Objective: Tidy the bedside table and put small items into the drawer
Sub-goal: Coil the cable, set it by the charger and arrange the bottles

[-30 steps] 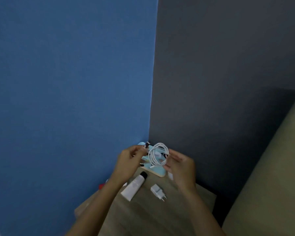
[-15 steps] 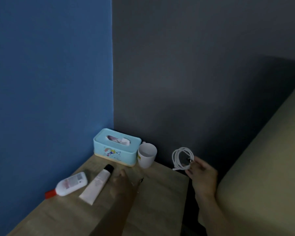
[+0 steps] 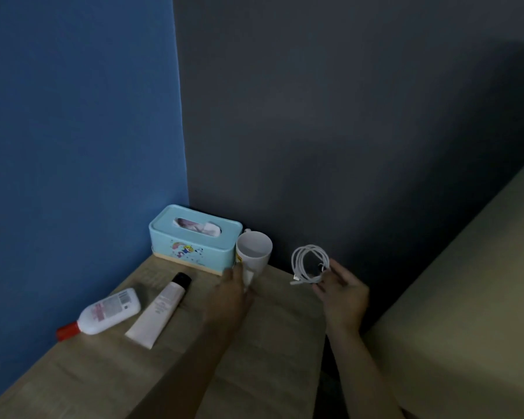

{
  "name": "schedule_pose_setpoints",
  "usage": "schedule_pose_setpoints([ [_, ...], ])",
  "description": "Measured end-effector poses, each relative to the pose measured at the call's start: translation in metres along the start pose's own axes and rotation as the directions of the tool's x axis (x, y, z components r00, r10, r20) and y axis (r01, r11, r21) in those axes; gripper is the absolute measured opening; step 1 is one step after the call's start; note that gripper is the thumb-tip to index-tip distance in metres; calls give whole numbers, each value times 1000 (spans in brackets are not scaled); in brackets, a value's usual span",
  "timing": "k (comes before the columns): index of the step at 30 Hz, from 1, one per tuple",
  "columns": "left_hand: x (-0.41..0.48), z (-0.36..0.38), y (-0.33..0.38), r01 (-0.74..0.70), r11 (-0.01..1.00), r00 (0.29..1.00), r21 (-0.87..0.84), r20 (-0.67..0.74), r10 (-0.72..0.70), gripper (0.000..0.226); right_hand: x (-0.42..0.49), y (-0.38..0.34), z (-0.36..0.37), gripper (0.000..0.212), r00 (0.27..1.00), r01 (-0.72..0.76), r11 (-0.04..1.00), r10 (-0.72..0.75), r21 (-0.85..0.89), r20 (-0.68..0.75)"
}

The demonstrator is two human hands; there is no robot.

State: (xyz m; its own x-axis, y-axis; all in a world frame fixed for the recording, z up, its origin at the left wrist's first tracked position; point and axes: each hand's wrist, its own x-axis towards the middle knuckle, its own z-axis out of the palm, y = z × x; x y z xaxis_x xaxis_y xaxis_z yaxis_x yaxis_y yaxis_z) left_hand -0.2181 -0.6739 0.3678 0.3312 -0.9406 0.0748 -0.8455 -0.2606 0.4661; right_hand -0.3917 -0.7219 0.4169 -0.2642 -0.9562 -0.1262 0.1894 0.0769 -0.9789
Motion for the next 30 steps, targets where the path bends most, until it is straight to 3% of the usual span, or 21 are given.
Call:
schedule_pose_setpoints([
  [5, 9, 27, 16, -159, 980, 987, -117, -6, 159, 55, 3, 42, 7, 23, 994, -108, 993, 107, -54, -16],
  [11, 15, 56, 17, -90, 983, 996, -158, -31, 86, 61, 14, 77, 1, 20, 987, -159, 979, 155, -127, -39],
  [13, 17, 64, 15, -93, 986, 995, -137, -52, 86, 62, 17, 91, -3, 22, 993, -117, 962, 104, -247, -65],
  [19, 20, 80, 14, -90, 993, 994, -76, -71, 85, 60, 2, 105, -5, 24, 967, 182, 763, -254, -621, -29],
  [22, 20, 86, 10, -93, 989, 991, -112, -109, 81, 60, -3, 114, 0, 44, 955, 202, 648, -298, -735, -1],
  [27, 11, 89, 3, -131, 978, 984, -162, -141, 108, 67, -3, 128, -6, 86, 926, 320, 412, -327, -853, 190],
  [30, 6, 89, -3, -142, 973, 983, -183, -139, 118, 66, 1, 130, -6, 81, 926, 364, 385, -244, -848, 287],
])
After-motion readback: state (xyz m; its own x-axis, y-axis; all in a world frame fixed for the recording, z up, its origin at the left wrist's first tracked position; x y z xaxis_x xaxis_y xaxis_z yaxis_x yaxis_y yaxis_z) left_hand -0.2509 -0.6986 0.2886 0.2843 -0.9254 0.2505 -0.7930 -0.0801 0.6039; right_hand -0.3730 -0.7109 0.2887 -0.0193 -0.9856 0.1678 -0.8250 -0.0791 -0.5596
